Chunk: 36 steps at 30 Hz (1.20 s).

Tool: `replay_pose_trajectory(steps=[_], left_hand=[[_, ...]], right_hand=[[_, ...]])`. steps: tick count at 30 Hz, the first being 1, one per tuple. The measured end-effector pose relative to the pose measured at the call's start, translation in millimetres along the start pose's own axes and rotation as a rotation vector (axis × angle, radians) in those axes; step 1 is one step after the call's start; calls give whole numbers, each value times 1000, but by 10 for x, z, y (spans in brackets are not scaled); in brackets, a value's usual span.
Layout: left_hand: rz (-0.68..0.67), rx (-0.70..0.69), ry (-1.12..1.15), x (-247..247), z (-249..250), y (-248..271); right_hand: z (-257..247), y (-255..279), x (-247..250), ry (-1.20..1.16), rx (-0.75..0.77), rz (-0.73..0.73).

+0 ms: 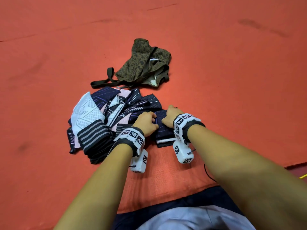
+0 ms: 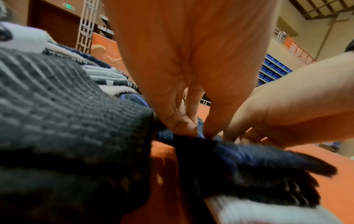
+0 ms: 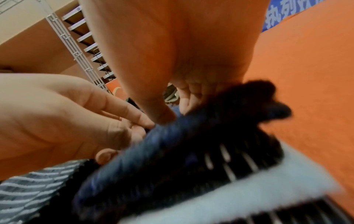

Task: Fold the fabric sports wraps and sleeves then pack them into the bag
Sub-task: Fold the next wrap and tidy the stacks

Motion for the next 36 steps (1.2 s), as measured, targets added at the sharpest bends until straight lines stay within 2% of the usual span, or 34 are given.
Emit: replay_pose_trajectory(steps=[5, 11, 15, 22, 29, 32, 36], left_hand=[[11, -10, 5, 286, -31, 27], [91, 41, -1, 869, -308, 111], [178, 131, -29, 1349, -683, 255], [233, 277, -62, 1901, -1517, 620], [215, 412, -42, 1920, -2224, 765], [238, 456, -19, 1857, -2363, 764], [254, 489, 32, 1817, -2411, 768]], right_hand=[[-342, -32, 216, 113, 73, -14], [-1038, -164, 372, 131, 216, 35], [-1580, -189, 357, 153, 335, 40], [-2448, -229, 87, 218, 477, -66], [-3067, -199, -186, 367, 529, -74], [-3101, -197, -277, 430, 545, -85], [-3050, -189, -214, 326, 527, -61]])
Point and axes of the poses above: each hand's wrist, its own y-axis away from the middle knuckle, its own x-axis out of the back of the hand, z = x × y, the point moved 10 cm from there along -y, towards the middle knuckle, and after that the axes turned 2 degrees about y, right-handed, at the moved point
